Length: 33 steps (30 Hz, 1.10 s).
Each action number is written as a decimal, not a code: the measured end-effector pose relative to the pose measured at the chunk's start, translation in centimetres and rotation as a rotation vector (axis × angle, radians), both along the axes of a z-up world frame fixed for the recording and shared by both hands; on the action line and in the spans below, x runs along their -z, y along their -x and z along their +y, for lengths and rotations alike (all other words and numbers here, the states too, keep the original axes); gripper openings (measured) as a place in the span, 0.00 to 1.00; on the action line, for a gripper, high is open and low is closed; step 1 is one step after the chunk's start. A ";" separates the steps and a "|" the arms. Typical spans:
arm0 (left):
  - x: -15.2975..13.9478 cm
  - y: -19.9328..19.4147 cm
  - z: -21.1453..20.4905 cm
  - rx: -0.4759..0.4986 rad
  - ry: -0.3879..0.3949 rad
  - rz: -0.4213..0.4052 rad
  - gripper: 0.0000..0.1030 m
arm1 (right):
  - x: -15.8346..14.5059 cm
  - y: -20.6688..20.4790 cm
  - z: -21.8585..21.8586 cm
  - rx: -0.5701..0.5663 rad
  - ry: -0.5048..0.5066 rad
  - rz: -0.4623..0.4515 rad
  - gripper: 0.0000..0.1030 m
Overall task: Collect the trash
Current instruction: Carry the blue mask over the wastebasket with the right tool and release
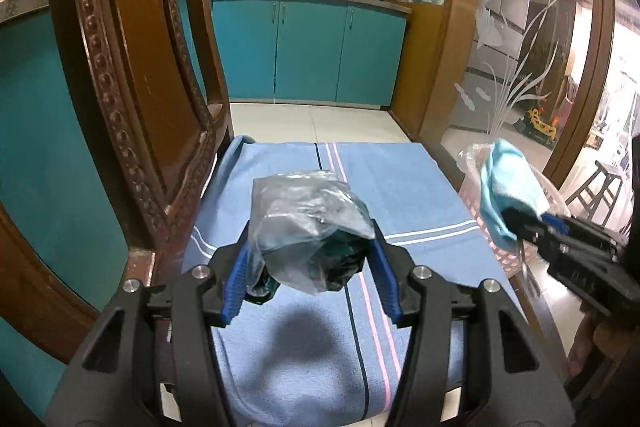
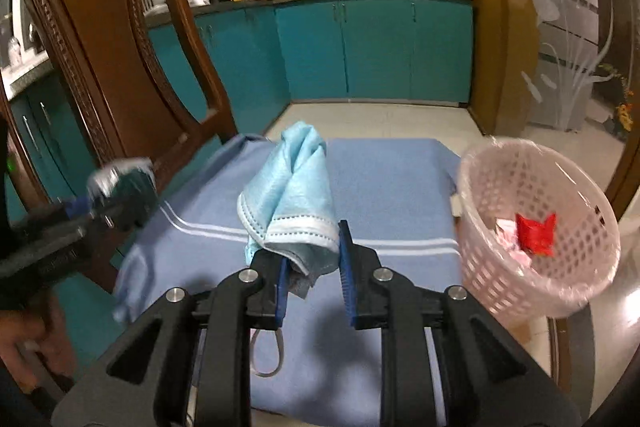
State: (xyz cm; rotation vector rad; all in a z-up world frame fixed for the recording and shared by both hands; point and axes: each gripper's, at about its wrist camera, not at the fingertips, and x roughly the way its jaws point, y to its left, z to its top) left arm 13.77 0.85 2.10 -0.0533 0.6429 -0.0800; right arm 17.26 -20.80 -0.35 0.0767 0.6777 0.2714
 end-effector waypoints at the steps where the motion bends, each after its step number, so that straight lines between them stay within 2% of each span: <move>1: 0.1 -0.1 -0.2 0.003 0.000 0.005 0.53 | 0.6 -0.5 0.2 -0.003 0.008 0.017 0.22; 4: 0.9 -0.6 -0.7 0.014 0.017 0.032 0.53 | 2.4 -1.2 0.0 0.005 0.028 0.064 0.22; 6: 1.1 -0.9 -0.9 0.010 0.015 0.038 0.53 | 2.5 -1.3 -0.3 0.002 -0.001 0.082 0.22; 10: 1.5 -1.3 -1.5 0.010 0.008 0.044 0.53 | 1.8 -0.8 0.0 -0.018 0.001 0.054 0.22; 26: 2.2 -1.7 -1.7 0.013 -0.004 0.053 0.53 | 1.9 -1.3 0.3 -0.038 -0.006 0.075 0.22; 28: 2.2 -1.7 -1.7 0.013 -0.004 0.052 0.53 | 1.7 -1.3 0.0 -0.026 -0.014 0.064 0.22; 33: 2.3 -1.7 -1.8 0.013 -0.007 0.053 0.53 | -0.9 -1.7 -3.8 0.082 -0.042 -0.046 0.22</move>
